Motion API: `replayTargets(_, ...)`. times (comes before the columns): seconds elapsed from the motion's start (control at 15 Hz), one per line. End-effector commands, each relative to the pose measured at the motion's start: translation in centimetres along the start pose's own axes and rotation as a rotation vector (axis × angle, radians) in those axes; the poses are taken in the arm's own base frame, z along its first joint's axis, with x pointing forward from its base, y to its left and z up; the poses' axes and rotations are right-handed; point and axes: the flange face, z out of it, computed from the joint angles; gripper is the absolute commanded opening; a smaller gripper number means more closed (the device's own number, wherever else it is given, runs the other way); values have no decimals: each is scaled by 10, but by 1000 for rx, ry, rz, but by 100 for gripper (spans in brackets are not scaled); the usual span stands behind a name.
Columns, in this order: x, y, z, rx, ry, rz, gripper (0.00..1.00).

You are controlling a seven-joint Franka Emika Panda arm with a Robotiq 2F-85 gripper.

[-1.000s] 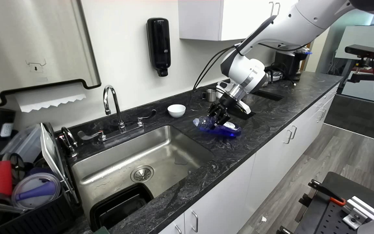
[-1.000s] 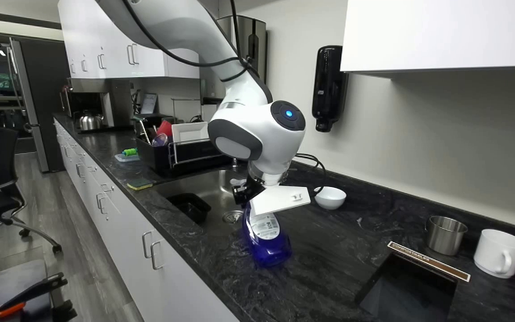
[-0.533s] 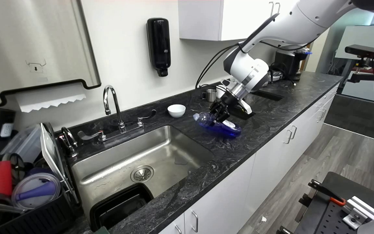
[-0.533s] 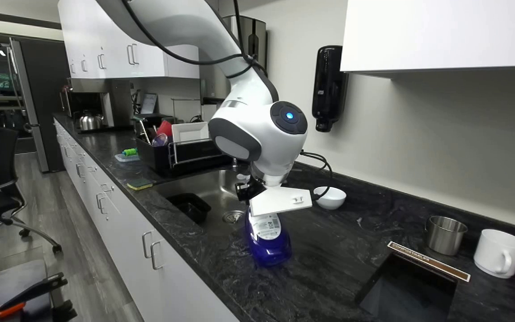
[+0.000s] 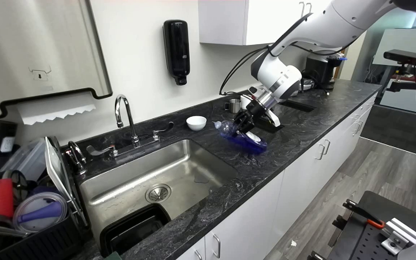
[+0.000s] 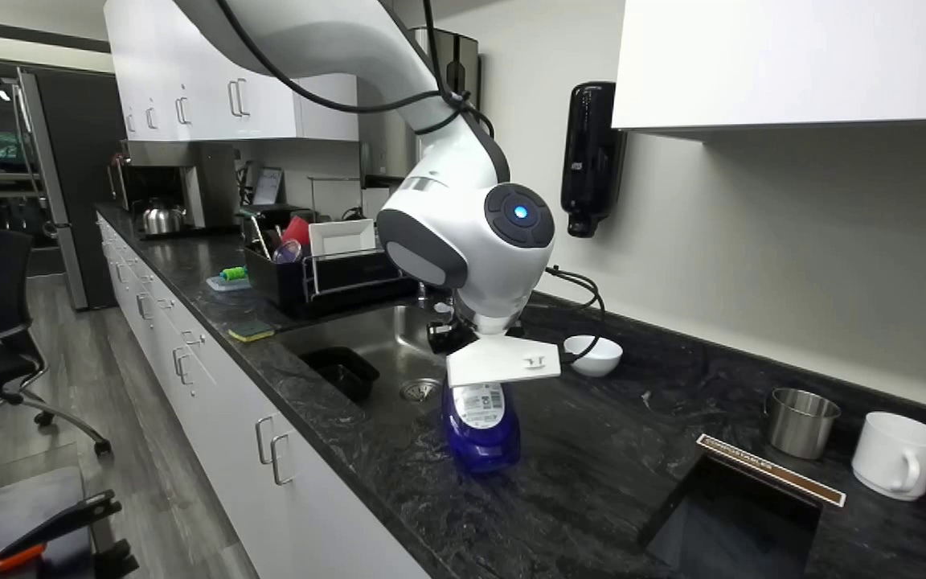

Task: Pour some of the soap in the sink

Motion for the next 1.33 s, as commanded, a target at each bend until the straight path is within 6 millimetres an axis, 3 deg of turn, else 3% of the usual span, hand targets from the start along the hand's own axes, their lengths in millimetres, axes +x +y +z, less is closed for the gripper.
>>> replayTargets(0.0, 7, -3, -10, -9, 49, 14, 34)
replayTargets(1.27, 9, 0, -28, -73, 152, 110, 34)
